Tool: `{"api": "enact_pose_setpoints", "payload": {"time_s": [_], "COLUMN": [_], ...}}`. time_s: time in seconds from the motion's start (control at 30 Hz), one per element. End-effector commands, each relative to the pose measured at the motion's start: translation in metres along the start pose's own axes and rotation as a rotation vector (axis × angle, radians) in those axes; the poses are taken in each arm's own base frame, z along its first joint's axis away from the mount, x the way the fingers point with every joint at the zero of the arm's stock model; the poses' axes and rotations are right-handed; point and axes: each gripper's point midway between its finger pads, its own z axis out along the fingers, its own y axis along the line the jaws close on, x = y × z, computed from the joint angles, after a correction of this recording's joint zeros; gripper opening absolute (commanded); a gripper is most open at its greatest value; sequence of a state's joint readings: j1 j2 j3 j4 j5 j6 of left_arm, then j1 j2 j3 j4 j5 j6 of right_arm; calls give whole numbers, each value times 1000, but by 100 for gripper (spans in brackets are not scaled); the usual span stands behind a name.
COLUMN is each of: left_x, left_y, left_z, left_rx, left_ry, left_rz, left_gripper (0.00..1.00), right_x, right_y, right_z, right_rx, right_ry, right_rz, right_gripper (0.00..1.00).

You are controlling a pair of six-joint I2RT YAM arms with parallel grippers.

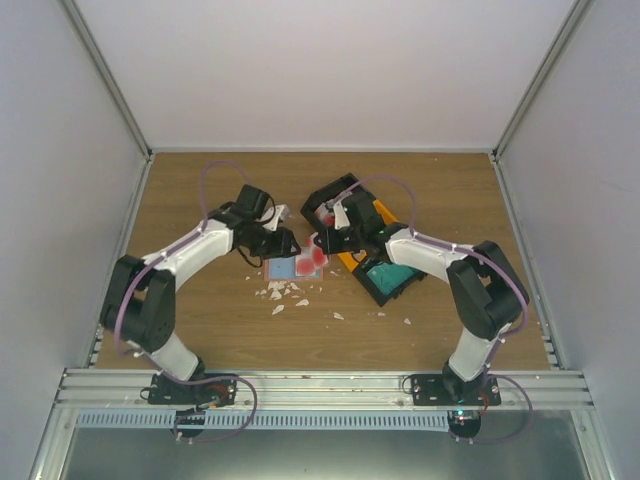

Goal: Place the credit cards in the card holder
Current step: Insert the credit card into the card holder, then adjust the credit card.

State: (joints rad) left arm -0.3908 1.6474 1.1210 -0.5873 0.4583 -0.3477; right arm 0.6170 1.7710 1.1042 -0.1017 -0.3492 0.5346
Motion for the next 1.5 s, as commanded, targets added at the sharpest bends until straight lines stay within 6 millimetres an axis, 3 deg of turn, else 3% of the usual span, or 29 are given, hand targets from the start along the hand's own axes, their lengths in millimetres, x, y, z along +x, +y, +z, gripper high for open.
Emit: {"api": "enact_pose_setpoints", "payload": {"time_s": [0.0, 0.1, 0.33, 0.5, 0.67, 0.8, 1.1, 1.27, 1.4, 1.47], "left_x": [-8, -8, 0, 2, 3, 4, 7, 10, 11, 12], "left_y": [-9, -16, -55, -89, -99, -103, -118, -121, -127, -130], "left_z": [-21, -35, -72, -115, -129, -136, -154, -156, -162, -162], "left_rx": [53, 106, 378, 548, 584, 606, 664, 673, 706, 724], "left_ry": [-115, -183, -304, -397, -409, -413, -444, -425, -398, -379], "left_rz": [1, -14, -20, 49, 72, 85, 149, 178, 209, 218], "left_gripper": [49, 52, 55, 61, 58, 48, 0, 0, 0, 0], "right_x": [-18, -23, -25, -27, -29, -29, -21, -14, 0, 3], "right_y": [35, 47, 93, 130, 153, 160, 158, 148, 149, 148], "right_z": [-18, -27, -53, -88, -119, -133, -136, -139, -147, -148], "right_rx": [-134, -197, -448, -680, -781, -802, -786, -781, -820, -818], "right_ry": [-85, -119, -118, -88, -100, -113, -104, -91, -60, -54], "right_rz": [-6, -8, -12, -55, -107, -127, -149, -168, -221, -237], "right_gripper": [0, 1, 1, 0, 1, 1, 5, 25, 26, 20]}}
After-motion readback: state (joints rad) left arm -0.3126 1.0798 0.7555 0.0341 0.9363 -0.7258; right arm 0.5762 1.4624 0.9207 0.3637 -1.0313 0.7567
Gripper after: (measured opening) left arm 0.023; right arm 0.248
